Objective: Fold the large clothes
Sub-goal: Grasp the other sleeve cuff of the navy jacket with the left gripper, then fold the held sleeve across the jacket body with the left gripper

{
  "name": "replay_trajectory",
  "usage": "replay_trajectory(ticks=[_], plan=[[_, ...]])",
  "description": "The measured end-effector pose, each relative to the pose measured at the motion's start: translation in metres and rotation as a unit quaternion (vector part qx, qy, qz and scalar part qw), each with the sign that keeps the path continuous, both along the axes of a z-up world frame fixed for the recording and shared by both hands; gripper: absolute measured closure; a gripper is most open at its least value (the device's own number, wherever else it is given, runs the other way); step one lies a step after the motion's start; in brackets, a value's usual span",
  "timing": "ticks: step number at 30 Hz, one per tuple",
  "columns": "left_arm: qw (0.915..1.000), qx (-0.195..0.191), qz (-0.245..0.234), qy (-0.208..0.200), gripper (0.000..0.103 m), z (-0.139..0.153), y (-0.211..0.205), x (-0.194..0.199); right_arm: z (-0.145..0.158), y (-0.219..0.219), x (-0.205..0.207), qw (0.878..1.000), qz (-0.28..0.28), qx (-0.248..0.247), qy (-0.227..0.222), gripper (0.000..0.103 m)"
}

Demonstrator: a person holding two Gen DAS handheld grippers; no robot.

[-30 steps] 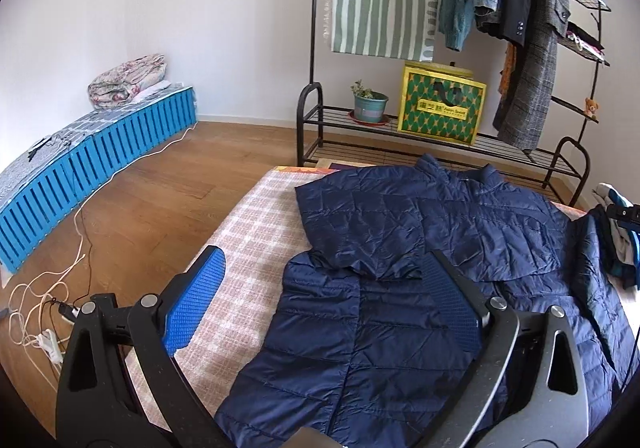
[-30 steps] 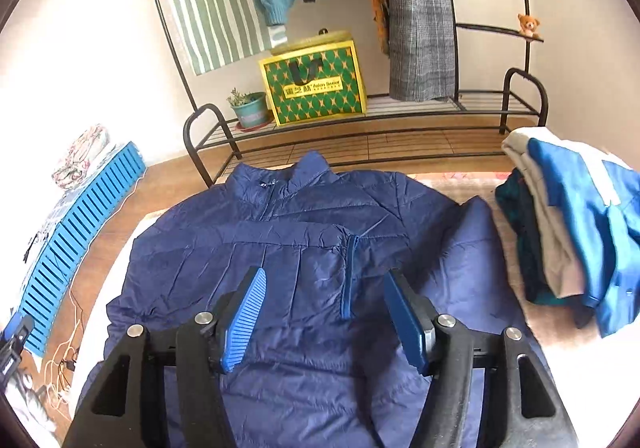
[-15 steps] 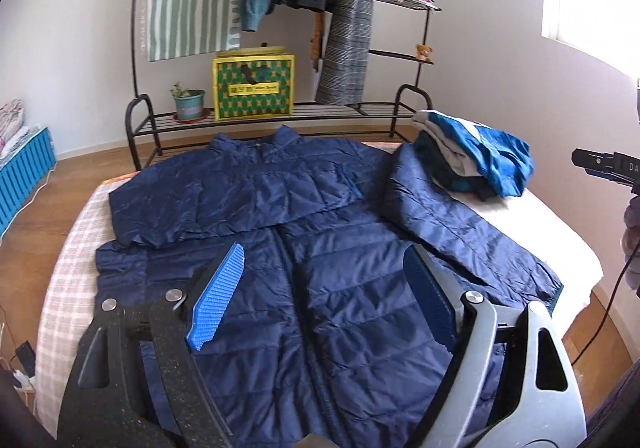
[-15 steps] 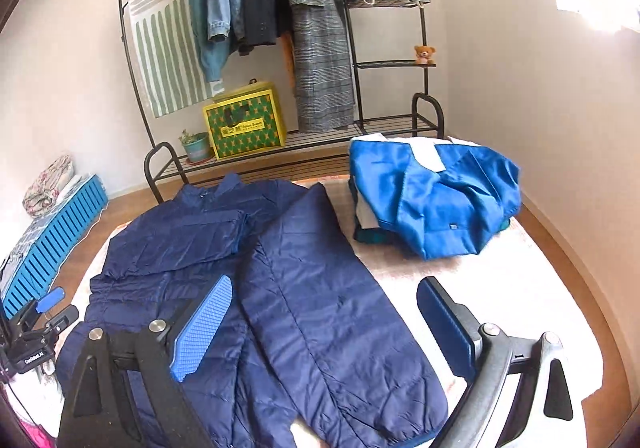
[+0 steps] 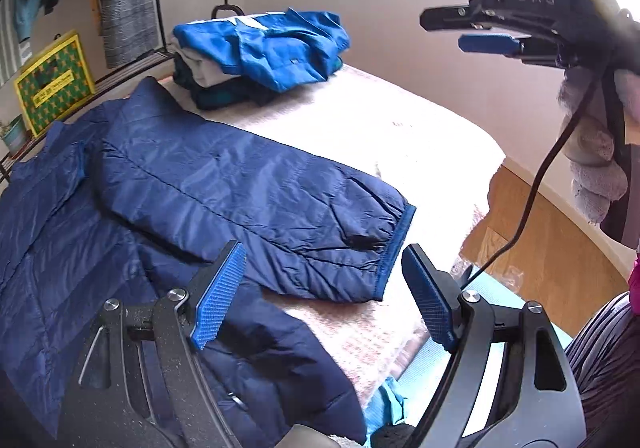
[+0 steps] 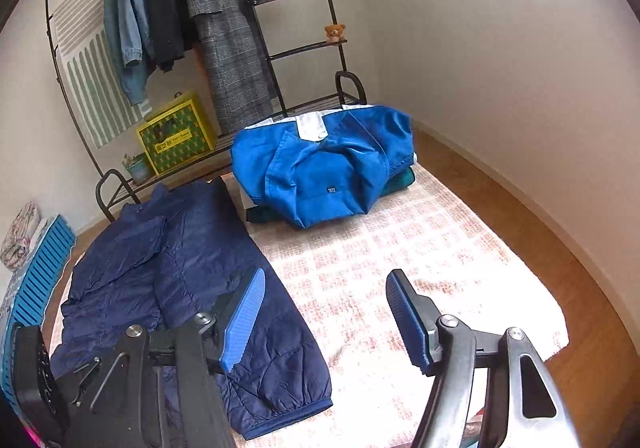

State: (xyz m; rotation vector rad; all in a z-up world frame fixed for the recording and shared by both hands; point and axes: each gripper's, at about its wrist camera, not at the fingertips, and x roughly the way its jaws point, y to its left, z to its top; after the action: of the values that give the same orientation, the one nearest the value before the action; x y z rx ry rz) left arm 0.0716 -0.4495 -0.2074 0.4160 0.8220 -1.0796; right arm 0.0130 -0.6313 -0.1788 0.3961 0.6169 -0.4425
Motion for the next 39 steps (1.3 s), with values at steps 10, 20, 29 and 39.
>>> replay_trajectory(ticks=[10, 20, 29, 39], plan=[[0.9943, 0.081, -0.058, 0.038, 0.02, -0.05, -0.056, -0.022, 0.0, -0.027, -0.019, 0.999, -0.035, 0.027, -0.024, 0.037], [0.9882, 0.15, -0.028, -0.008, 0.023, -0.081, -0.077, -0.023, -0.001, -0.04, -0.021, 0.995, -0.057, 0.069, -0.049, 0.037], [0.9941, 0.074, 0.016, 0.077, 0.098, -0.041, -0.066, 0.012, 0.006, -0.045, -0.023, 0.99, -0.072, 0.092, -0.081, 0.037], [0.9855, -0.057, 0.106, 0.12, 0.099, 0.052, 0.022, 0.109, -0.004, -0.026, 0.015, 0.993, -0.045, 0.088, -0.057, 0.041]])
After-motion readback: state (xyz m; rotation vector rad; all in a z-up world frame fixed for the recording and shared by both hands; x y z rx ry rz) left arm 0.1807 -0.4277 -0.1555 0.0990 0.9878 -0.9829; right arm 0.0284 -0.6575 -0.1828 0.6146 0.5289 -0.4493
